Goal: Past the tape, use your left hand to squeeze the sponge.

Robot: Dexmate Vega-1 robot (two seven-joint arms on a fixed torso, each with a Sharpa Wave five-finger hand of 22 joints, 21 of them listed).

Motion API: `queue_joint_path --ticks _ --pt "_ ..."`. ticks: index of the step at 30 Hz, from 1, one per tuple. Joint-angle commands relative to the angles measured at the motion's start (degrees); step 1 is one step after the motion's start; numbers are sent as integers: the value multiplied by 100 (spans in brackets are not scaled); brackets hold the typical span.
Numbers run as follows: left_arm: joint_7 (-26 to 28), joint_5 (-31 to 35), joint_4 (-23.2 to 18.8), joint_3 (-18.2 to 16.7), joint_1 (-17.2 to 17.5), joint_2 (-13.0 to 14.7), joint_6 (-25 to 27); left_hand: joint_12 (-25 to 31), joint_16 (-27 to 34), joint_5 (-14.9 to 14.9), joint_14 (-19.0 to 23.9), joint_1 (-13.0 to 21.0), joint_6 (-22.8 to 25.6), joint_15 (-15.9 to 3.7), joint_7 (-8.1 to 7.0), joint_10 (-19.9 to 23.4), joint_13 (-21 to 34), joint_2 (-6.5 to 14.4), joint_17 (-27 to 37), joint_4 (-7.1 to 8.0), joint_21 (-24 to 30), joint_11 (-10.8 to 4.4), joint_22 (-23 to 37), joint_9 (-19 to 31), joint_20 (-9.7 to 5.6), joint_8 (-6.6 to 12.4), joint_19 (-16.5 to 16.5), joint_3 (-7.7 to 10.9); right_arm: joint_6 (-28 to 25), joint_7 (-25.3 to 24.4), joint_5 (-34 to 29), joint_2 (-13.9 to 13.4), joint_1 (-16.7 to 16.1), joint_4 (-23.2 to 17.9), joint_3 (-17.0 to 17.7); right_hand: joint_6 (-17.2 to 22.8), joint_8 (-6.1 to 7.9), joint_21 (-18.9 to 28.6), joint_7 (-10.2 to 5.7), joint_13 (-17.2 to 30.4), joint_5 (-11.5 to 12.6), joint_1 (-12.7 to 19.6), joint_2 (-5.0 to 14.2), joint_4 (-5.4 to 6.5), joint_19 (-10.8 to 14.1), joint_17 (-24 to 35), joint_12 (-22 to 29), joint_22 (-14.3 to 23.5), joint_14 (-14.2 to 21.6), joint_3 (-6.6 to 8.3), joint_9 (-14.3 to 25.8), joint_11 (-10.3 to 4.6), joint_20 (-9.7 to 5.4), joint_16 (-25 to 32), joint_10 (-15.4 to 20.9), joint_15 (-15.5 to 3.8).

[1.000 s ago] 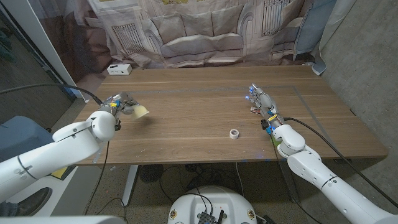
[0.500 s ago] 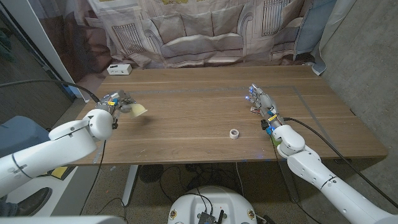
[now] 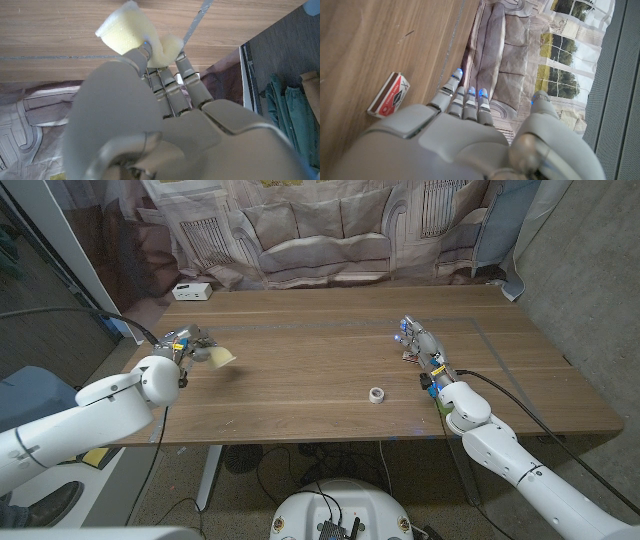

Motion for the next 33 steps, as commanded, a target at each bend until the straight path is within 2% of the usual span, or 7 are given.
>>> queue_joint_path --ticks 1,7,15,18,21,25,33 --pt "76 98 36 136 -76 -64 -58 -12 125 -23 -6 41 -14 -52 12 -33 41 60 92 -71 -21 -9 21 9 -27 22 -78 -31 -19 -1 -9 -51 -37 -78 19 43 -6 -1 15 7 38 48 41 -9 64 24 -13 13 62 -30 20 12 0 -2 43 -1" --pt "195 157 117 181 -94 -210 -231 126 374 -22 310 299 217 -212 -13 289 128 191 229 -244 134 -72 54 23 -95 132 145 -14 -42 -39 4 -75 -82 -152 49 50 -4 -4 21 7 38 50 41 -10 66 24 -13 12 68 -32 20 17 2 -1 44 -6" --pt "232 222 209 330 -221 -389 -393 246 623 -29 588 648 462 -375 -18 518 272 223 392 -323 340 -86 96 116 -147 269 332 -43 3 -15 -13 -81 -95 -136 50 57 -3 -8 19 7 37 51 38 -10 73 25 -12 12 75 -36 20 15 3 -2 52 -1" --pt "218 244 240 411 -302 -456 -428 296 693 -28 695 751 560 -404 -35 620 321 213 426 -323 421 -146 101 147 -165 316 413 -55 2 -19 14 -66 -101 -139 58 58 -3 -10 18 7 37 52 39 -10 75 25 -12 12 68 -37 20 13 3 -6 52 1" --pt "195 301 252 568 -448 -533 -331 509 1019 -54 1071 963 951 -562 -28 984 547 176 620 -291 658 -183 124 288 -183 509 535 -240 23 -7 -9 -71 -97 -125 52 56 -5 -11 15 7 37 52 41 -9 77 26 -11 12 72 -38 20 18 0 -5 57 -3" --pt "154 319 305 721 -585 -634 -305 609 1170 -43 1201 1097 1091 -555 -16 1096 723 165 752 -298 834 -296 125 378 -210 603 702 -303 23 -3 -8 -69 -98 -119 50 56 -6 -11 17 8 37 52 43 -8 83 27 -13 12 77 -39 20 15 -3 -4 54 0" --pt "188 272 400 769 -637 -788 -400 784 1325 5 1457 1312 1479 -452 47 1181 1127 116 913 -288 1118 -184 80 385 -254 732 921 -311 13 -9 32 -49 -108 -116 56 55 -7 -15 19 8 36 53 47 -6 84 29 -14 12 77 -40 20 16 -6 -5 54 -3"
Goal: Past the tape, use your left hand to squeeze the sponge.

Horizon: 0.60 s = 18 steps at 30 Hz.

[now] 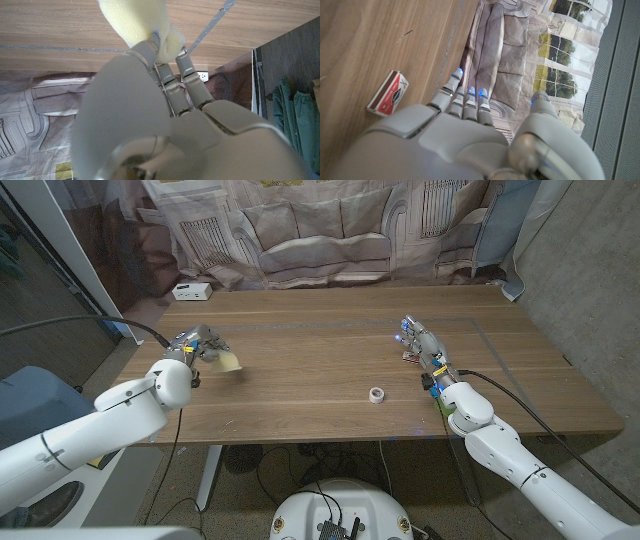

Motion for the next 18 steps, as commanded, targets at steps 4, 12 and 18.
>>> queue_joint_path --ticks 4,12,18 --pt "-28 -46 167 152 -152 -232 -214 153 117 74 671 364 355 -517 17 96 369 97 377 16 248 68 -37 -24 -159 111 311 -5 35 17 21 20 -8 30 7 57 -7 -18 25 9 36 23 18 18 54 29 -15 12 76 -17 20 16 27 -7 53 -2" --pt "-159 66 177 351 -318 -148 -163 241 155 98 721 432 591 -521 -5 132 616 72 478 48 350 -12 -53 -41 -141 190 269 4 39 15 33 16 -18 35 20 51 -10 -13 30 9 36 29 21 16 79 30 -15 12 87 -18 20 6 7 -5 57 1" --pt "-416 51 206 388 -379 48 -322 250 79 117 601 408 481 -471 -56 62 805 87 510 93 413 -9 -38 47 -130 204 79 12 25 4 38 -1 -38 14 33 52 -10 -13 32 9 37 32 23 16 87 30 -15 11 92 -18 21 15 2 -4 57 5"
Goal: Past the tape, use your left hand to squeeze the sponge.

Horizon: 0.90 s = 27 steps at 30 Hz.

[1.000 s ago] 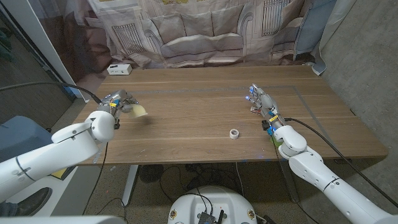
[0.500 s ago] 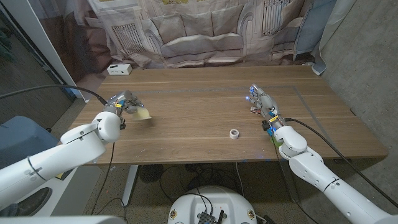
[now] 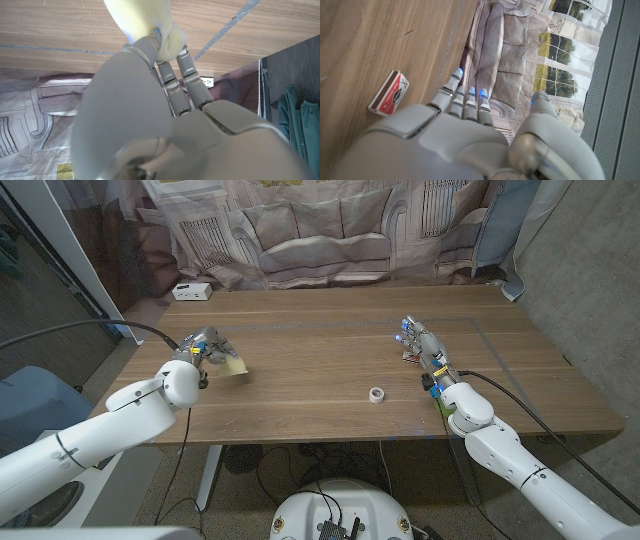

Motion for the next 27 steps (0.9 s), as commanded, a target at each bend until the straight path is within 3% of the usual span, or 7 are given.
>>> queue_joint_path --ticks 1,5,12,23,27 --pt "-336 47 56 146 -157 235 -177 22 -81 65 436 253 -83 -581 -76 -71 181 240 471 59 112 -8 38 106 -172 49 -2 34 -2 -11 14 -17 -31 -10 24 51 -10 -14 29 10 37 33 23 15 26 30 -16 11 38 -18 20 13 4 -5 57 -6" --pt "-394 54 5 138 -147 318 -115 -37 -216 76 307 197 -202 -570 -79 -185 240 256 377 87 124 -51 24 126 -175 19 -132 53 4 -3 14 -27 -40 -12 28 51 -10 -17 32 10 36 33 22 15 24 31 -17 11 38 -20 21 15 4 -7 55 -11" --pt "-515 -5 -61 59 -77 495 -109 -267 -446 103 99 39 -480 -515 -119 -326 106 321 204 137 123 21 -9 120 -112 -96 -368 106 3 4 18 -34 -40 -25 33 52 -11 -20 32 10 36 33 22 16 23 32 -19 11 36 -22 21 19 5 -9 52 -13" --pt "-476 -130 -107 -242 264 742 -274 -713 -876 109 -428 -369 -1029 -297 -17 -693 -181 350 -79 187 41 194 -54 60 0 -428 -810 170 -37 16 31 -42 -27 -48 24 54 -10 -26 33 10 35 33 22 17 19 33 -17 11 39 -27 21 15 8 -10 58 -10" --pt "-639 -103 -173 -230 255 947 -219 -892 -1073 107 -773 -496 -1233 -180 -1 -895 -293 360 -177 172 -60 212 -53 31 57 -570 -1129 217 -25 33 4 -44 -7 -29 8 54 -11 -27 33 10 35 33 21 17 22 33 -18 11 41 -28 21 16 9 -10 57 -5"
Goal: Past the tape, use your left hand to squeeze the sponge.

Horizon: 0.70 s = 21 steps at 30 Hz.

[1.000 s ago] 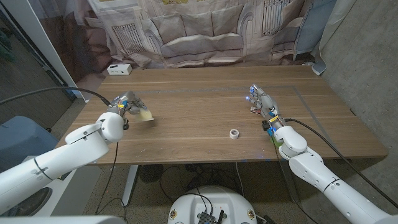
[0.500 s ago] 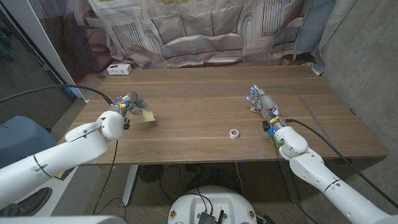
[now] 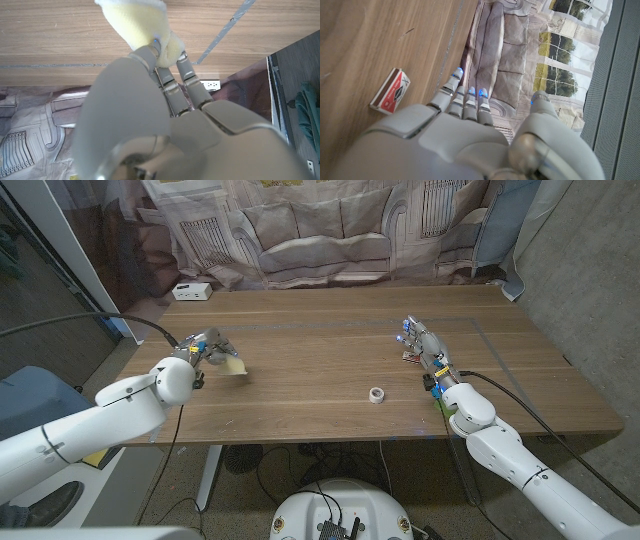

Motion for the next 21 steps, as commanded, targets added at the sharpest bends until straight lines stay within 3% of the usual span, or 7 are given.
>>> queue_joint_path --ticks 1,9,21 --pt "-212 -44 -110 -133 151 398 -25 -169 -188 45 -356 -213 -205 133 17 -192 -101 -75 -81 -2 -74 19 18 -14 54 -136 -251 73 -38 24 0 -2 25 -5 -16 36 -9 -3 10 10 35 33 20 17 24 34 -19 11 43 -29 21 16 9 -10 55 -4" --pt "-225 -44 -141 -159 183 483 23 -321 -311 17 -680 -459 -461 226 -10 -400 -216 -103 -162 42 -162 55 10 -53 104 -284 -477 72 -18 8 -14 12 14 6 -23 34 -11 -6 10 11 35 31 20 19 24 35 -18 11 42 -32 21 18 14 -12 58 -8" --pt "-145 -75 -140 -227 318 514 -11 -396 -355 0 -890 -600 -583 266 21 -533 -304 -135 -230 24 -237 46 2 -87 128 -336 -612 88 -1 -41 -24 35 -26 -15 -22 35 -11 -11 7 11 35 34 22 19 21 36 -19 11 40 -35 21 19 14 -15 57 -10"
